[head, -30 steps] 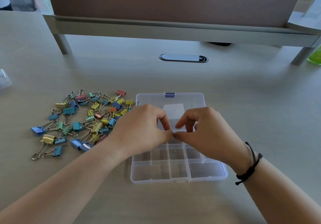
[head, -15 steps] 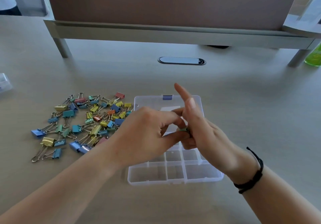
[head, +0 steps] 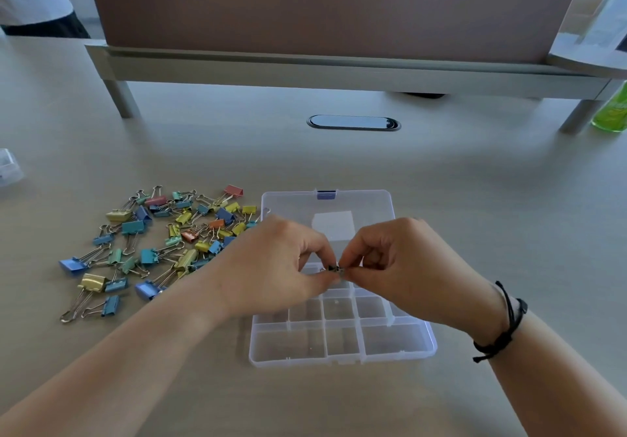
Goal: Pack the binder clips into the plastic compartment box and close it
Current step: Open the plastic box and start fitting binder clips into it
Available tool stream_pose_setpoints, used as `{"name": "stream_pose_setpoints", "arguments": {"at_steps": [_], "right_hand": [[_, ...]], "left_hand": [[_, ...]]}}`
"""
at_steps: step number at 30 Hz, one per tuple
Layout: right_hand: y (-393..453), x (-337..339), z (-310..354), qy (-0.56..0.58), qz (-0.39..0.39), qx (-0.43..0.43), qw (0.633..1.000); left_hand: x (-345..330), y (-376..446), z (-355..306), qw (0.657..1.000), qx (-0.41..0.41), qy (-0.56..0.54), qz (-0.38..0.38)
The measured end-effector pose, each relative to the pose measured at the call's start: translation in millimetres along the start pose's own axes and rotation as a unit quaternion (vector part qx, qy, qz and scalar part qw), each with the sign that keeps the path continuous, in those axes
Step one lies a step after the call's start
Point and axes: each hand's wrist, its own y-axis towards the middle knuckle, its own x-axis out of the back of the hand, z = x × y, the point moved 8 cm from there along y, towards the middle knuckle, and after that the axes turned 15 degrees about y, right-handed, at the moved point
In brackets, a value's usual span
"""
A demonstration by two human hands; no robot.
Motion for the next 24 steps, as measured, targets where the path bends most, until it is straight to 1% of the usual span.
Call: {"name": "stream_pose_setpoints", "arguments": {"at_steps": [5, 11, 18, 24], "right_hand": [[0.4, -3.4, 2.4, -0.013, -0.013, 0.022, 1.000], [-0.2, -3.6, 3.8, 0.029, -0.048, 0.038, 0.998], [1.7, 1.1, -4.7, 0.116, -0.066, 0.003, 0.991], [3.4, -0.2, -5.0, 0.100, -0.070, 0.004, 0.993]], "left_hand": [[-0.1, 0.3, 2.0, 1.000, 0.003, 0.011, 0.009], [-1.6, 0.9, 6.1, 1.000, 0.009, 0.022, 0.008], [-1.8, 2.2, 6.8, 1.000, 0.015, 0.000, 0.013], [-4.6, 2.3, 7.9, 0.999, 0.026, 0.014, 0.030]]}}
